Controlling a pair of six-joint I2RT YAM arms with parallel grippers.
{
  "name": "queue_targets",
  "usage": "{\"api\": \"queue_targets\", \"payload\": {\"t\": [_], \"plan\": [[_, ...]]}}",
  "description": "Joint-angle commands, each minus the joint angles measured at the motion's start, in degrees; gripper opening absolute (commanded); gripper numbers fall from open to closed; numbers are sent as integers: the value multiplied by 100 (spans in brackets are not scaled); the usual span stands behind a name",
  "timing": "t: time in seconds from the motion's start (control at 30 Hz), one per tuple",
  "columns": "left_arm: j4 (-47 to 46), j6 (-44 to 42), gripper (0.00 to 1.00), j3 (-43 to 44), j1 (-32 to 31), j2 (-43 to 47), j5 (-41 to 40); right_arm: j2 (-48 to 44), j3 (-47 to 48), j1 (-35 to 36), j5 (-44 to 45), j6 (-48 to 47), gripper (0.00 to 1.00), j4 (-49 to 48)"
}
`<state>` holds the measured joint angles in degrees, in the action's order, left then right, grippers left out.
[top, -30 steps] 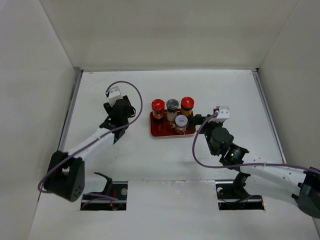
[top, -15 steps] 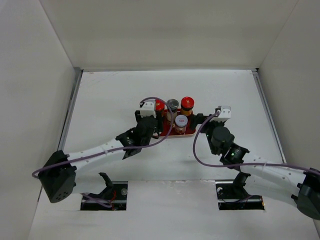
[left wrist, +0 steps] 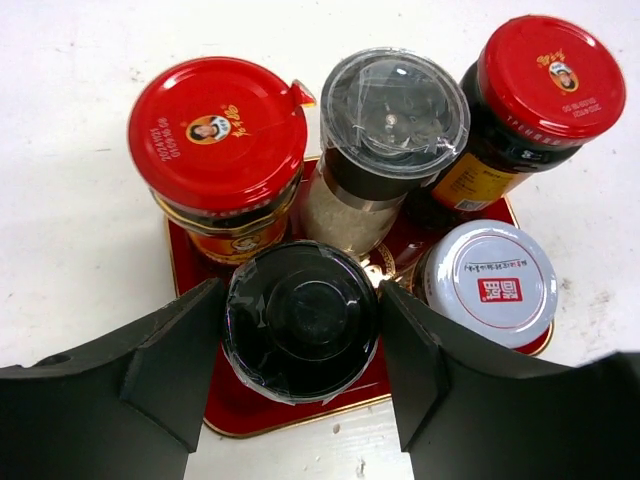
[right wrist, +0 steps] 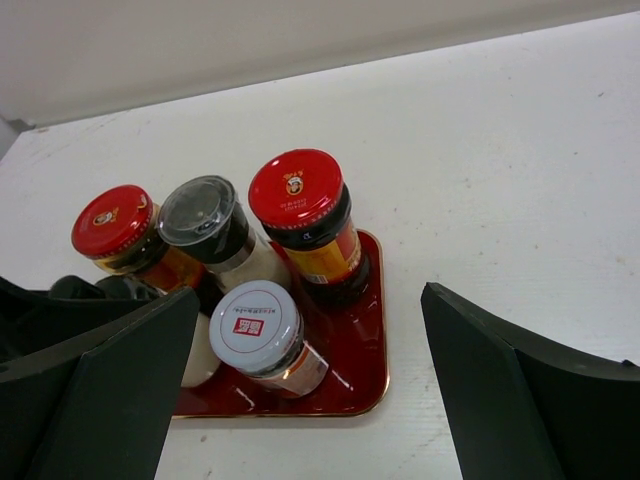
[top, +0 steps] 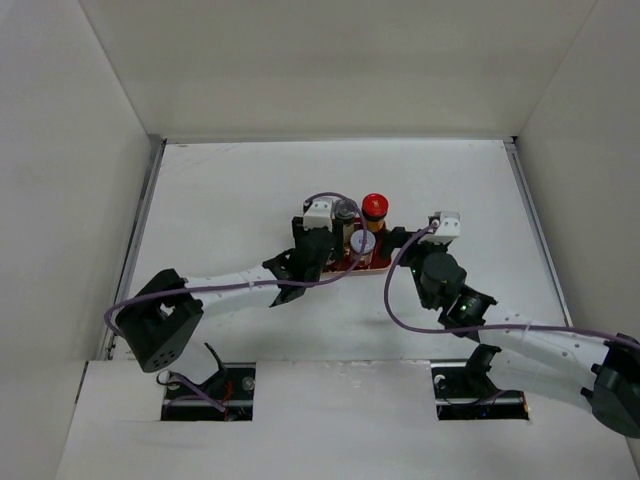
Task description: Organize the condiment bottles
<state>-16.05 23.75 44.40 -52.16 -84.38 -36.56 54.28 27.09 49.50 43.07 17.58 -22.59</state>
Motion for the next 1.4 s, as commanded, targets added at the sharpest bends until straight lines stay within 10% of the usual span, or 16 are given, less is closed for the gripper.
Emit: {"api": "queue_targets", "payload": {"t": [0.0,0.13,0.3,0.63,0.9,1.17,1.37], "plan": [[-706,-72,43,306,0,-175,-9,-110,-54,-50,-9,61,100,-237],[-697,-55,58,323,-44,-395,-62,-216,-108,-155,8,87,100,-237],[-583,-72,99,324,-167,-185,-185,-322,-169,-216,70,149,100,-246],[-574,-344,100,-492,-281,2124,-712,-647,-406,-392,377,263,100,-334],[-856,85,100,-2189,806,3875,-581,-858,-608,-752,641,474,100,-369],[-154,763,100,-2218,1907,3464,-168,-814,-670,-1060,800,667,100,-352],[506,816,100,-1672,1285,3199,-158,-902,-705,-1017,826,694,100,-360]]}}
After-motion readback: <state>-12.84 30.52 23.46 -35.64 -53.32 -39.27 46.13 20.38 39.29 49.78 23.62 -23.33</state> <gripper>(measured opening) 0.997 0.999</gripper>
